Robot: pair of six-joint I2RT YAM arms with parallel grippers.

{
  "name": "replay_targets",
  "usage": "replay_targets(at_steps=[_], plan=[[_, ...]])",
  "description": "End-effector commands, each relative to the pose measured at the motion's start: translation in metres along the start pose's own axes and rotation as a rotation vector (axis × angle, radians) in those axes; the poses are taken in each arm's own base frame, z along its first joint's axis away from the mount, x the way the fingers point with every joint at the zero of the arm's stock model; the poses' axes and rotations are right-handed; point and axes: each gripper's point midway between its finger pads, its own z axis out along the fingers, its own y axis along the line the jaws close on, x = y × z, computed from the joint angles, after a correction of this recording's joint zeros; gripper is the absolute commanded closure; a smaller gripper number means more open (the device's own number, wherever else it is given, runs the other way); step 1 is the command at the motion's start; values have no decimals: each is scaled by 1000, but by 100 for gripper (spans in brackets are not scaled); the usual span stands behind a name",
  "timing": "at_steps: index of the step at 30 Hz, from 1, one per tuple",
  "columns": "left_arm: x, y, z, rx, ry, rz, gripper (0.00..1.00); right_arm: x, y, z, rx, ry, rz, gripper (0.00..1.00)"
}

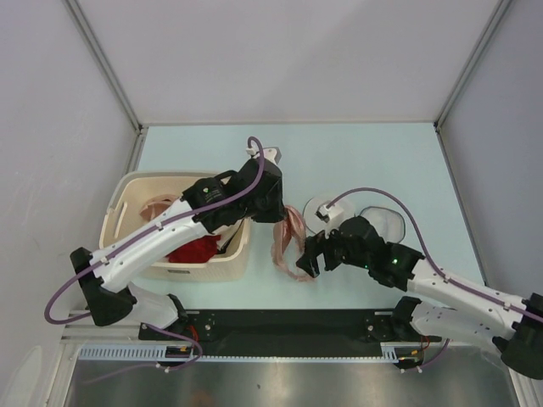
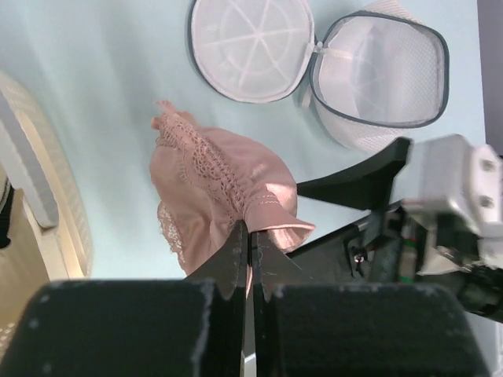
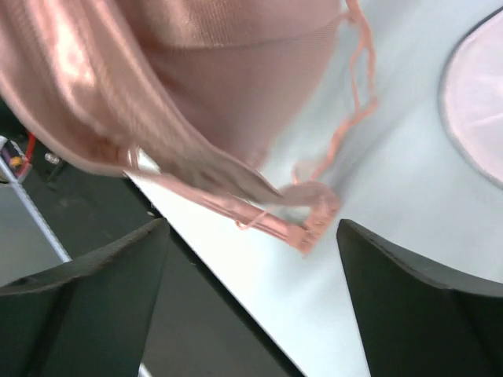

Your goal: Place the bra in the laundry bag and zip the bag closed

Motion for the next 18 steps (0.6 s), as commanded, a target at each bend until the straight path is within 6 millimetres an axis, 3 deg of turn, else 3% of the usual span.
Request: replay_targets(at_steps=[1,4,9,18], plan=[[-21,-17,-17,94,-91,100,100,-31,-3,-32,43,-102,-87,1],[-27,-18,-25,107,-113,156,100,-54,-7,-55,84,-195,-134,0],[-33,-18,-32,83,-107,151,100,-89,20,-75,-8,-329,-266,0],[-36,-25,-34,75,-93,60,100,-130,49,-47,-99,-483,-372,0]])
